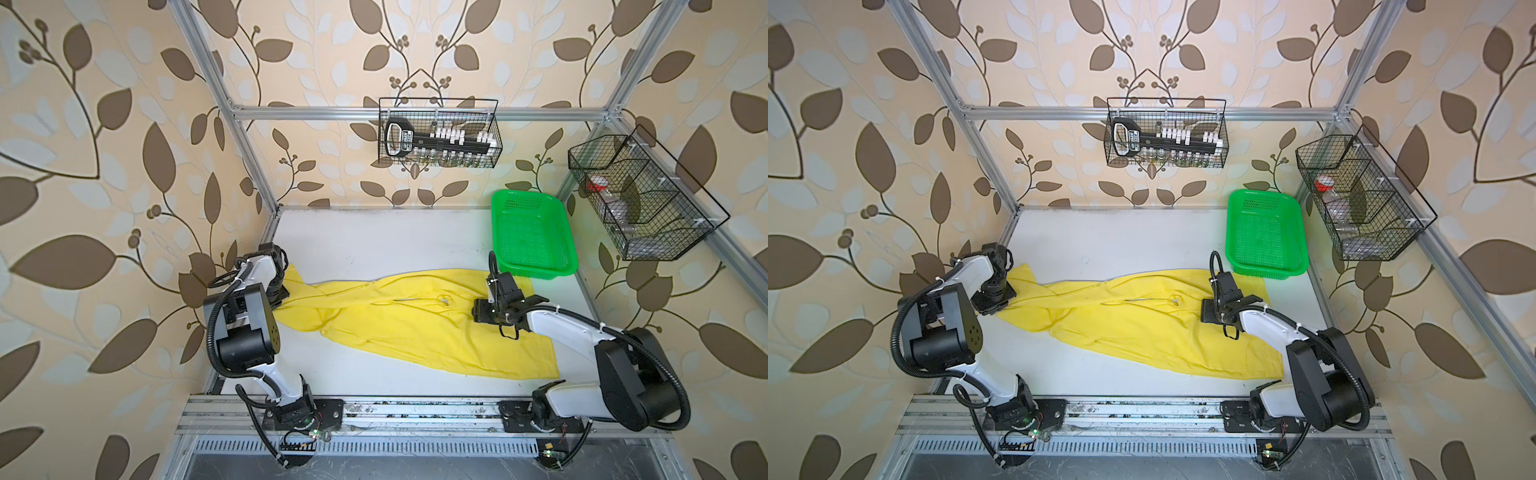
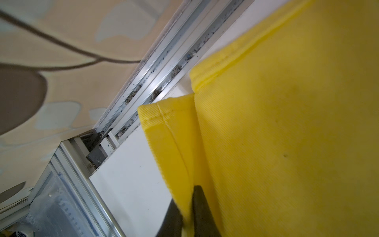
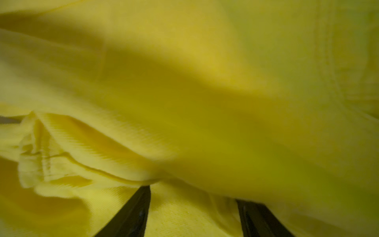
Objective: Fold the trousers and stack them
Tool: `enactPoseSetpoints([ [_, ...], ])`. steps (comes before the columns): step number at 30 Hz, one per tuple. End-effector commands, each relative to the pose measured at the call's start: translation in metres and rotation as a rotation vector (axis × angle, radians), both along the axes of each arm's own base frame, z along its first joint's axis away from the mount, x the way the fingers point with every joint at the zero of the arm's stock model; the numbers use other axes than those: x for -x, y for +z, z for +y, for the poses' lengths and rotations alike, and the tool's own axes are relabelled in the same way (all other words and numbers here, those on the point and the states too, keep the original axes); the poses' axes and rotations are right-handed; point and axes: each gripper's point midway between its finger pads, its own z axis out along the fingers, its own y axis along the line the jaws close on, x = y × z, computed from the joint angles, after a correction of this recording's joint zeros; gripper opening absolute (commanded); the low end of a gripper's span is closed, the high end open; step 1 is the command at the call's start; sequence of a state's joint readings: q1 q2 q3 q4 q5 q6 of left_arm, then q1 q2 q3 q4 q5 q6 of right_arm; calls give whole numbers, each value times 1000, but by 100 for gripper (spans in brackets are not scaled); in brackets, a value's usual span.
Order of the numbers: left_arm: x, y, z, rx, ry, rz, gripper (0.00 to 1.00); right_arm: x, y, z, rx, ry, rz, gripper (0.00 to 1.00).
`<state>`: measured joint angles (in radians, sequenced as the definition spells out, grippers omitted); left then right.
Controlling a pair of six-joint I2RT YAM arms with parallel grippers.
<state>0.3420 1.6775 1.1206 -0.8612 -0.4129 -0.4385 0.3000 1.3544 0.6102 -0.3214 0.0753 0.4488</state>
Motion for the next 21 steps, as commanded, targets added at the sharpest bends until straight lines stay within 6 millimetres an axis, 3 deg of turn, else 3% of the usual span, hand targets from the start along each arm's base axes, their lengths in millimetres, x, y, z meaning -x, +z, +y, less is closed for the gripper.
enactPoseSetpoints([
  [1, 10, 4, 2, -12, 2, 24, 16, 22, -9, -16, 57, -20, 86, 70],
  [3, 13, 2, -7, 33, -2, 15, 19, 18, 1, -15, 52, -7, 62, 70],
  [6, 21, 5, -20, 89, 1, -4, 24, 4, 32, -7, 34, 55, -14, 72],
  [9, 32, 5, -33, 136, 15, -19, 27, -20, 74, 23, -32, 209, -160, 73],
  [12, 44, 5, -42, 164, 37, -29, 42, -37, 103, 58, -70, 369, -260, 74],
  [16, 41, 18, -46, 180, 30, -69, 62, -52, 109, 95, 1, 575, -284, 74],
  [21, 14, 47, -51, 233, 16, -174, 75, -80, 91, 105, 142, 702, -240, 75],
])
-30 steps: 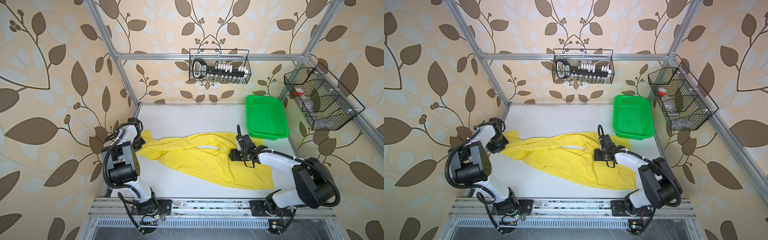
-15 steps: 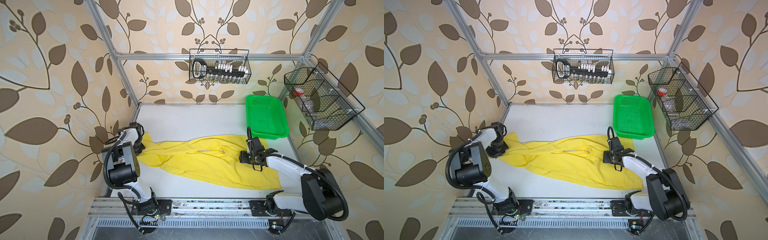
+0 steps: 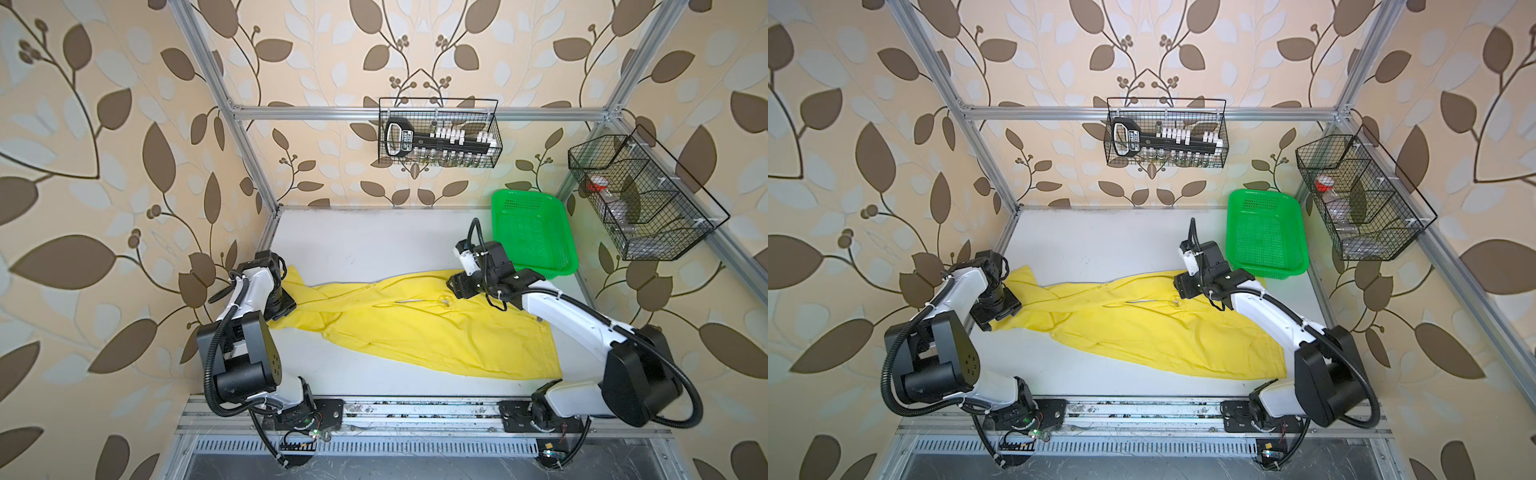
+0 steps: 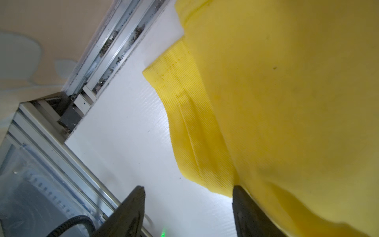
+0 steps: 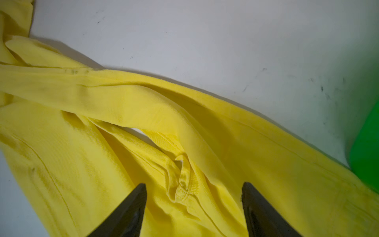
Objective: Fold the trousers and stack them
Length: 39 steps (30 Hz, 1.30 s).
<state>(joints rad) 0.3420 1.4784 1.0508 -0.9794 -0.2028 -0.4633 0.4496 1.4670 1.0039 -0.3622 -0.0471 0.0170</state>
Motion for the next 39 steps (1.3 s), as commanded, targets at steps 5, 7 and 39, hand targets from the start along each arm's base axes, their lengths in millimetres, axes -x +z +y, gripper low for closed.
enactPoseSetpoints([
  [5, -45, 27, -21, 170, 53, -193, 76, -28, -32, 13, 198, 249, 6, 75],
  [7, -59, 26, -23, 208, 76, -216, 76, -32, -40, 19, 231, 300, 7, 75],
  [39, -54, -21, -13, 210, 397, -225, 18, -21, -56, 23, 204, 280, 73, 73],
])
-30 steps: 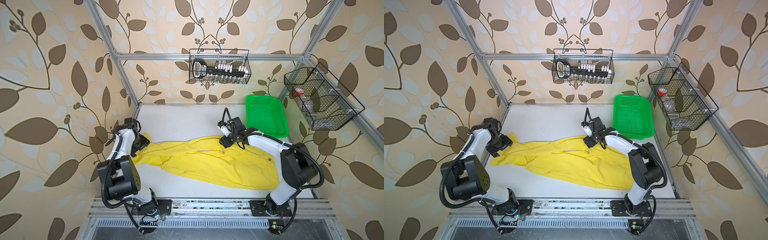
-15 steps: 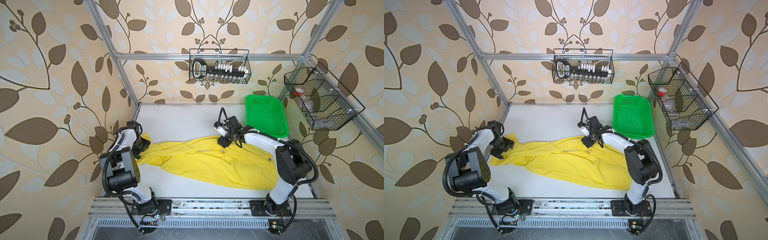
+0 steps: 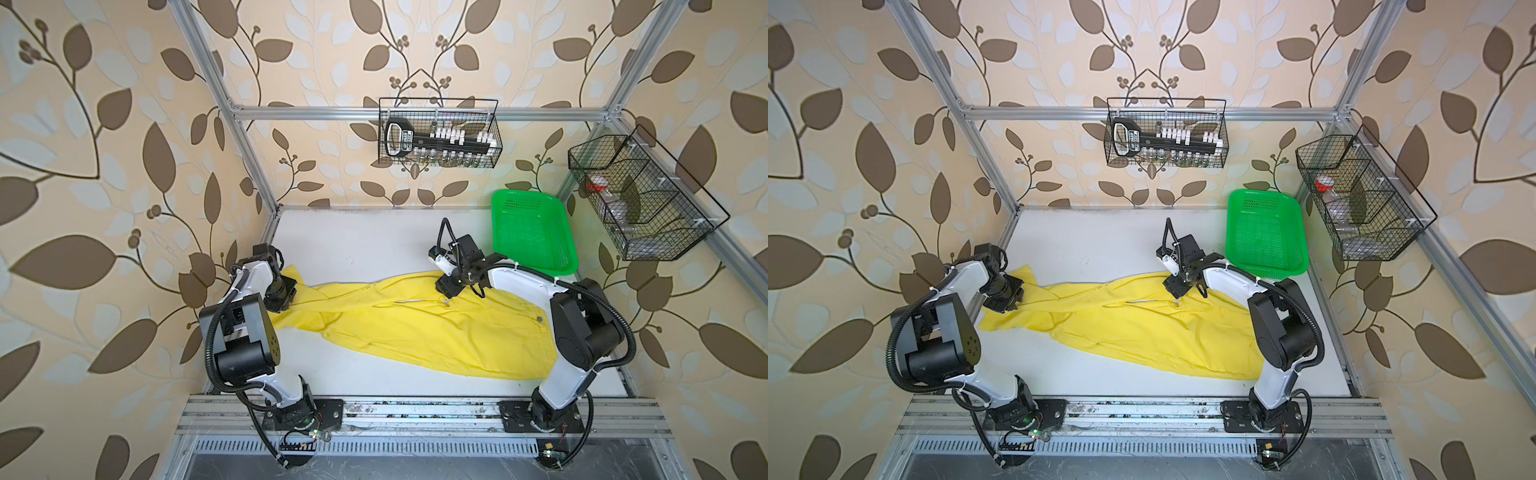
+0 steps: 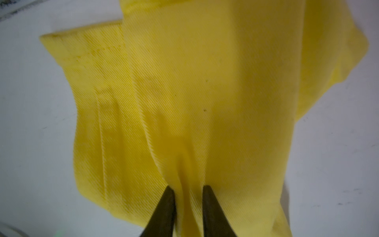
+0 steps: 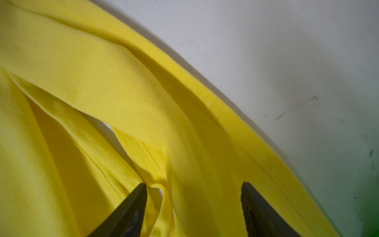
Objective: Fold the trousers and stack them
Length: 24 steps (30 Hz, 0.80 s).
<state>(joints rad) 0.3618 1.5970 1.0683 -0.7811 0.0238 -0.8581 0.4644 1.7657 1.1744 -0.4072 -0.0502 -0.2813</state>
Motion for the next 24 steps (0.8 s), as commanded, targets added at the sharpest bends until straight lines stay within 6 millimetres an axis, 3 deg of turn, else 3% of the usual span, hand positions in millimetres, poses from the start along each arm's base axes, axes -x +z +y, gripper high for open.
enactPoseSetpoints([
  [1, 4, 4, 3, -2, 19, -8, 14, 7, 1, 1, -15, 14, 11, 73],
  [5, 0, 12, 5, -4, 19, -26, 5, 8, 1, 2, -20, 13, 14, 73],
  [11, -12, 31, 15, -48, -47, -39, 0, 4, 4, 3, -27, 5, -2, 73],
  [16, -44, 50, 25, -74, -128, -49, 0, -7, 2, 0, -16, -33, -19, 73],
  [24, -101, 59, 43, -172, -280, -2, 0, -24, -4, -8, 30, -79, -38, 73],
])
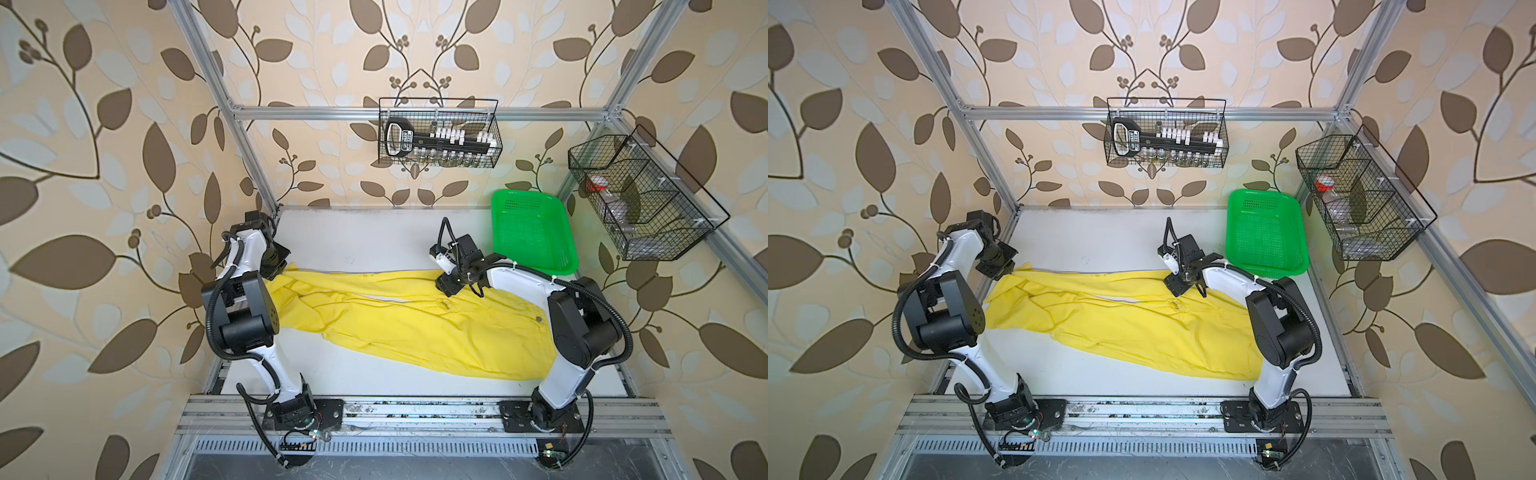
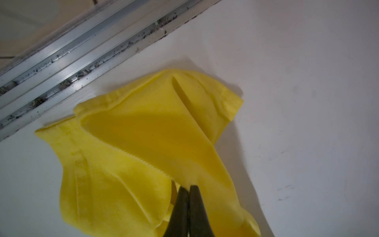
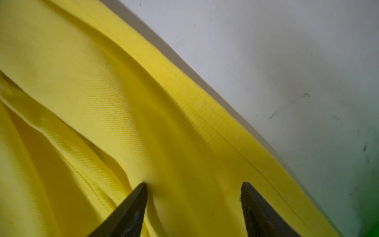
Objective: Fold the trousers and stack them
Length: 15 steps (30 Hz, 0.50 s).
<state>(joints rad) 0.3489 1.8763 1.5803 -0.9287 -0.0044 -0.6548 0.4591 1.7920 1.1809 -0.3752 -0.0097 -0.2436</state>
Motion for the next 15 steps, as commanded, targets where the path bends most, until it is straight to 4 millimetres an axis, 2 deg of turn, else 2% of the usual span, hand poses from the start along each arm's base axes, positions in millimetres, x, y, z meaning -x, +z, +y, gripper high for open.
enactPoseSetpoints([
  [1, -13, 10, 9, -105, -89, 53, 0, -15, 1, -4, 24, -26, -21, 73],
  [5, -45, 14, 13, -204, -163, 86, 1, -19, -1, -7, 33, -45, -25, 73],
  [9, -76, 2, 8, -276, -251, 113, 5, -20, -3, -11, 48, -56, -21, 73],
  [10, -86, 4, 7, -299, -270, 105, 6, -21, -3, -12, 50, -61, -23, 73],
  [15, -118, -10, 0, -386, -357, 118, 11, -20, -3, -20, 58, -85, -17, 73],
])
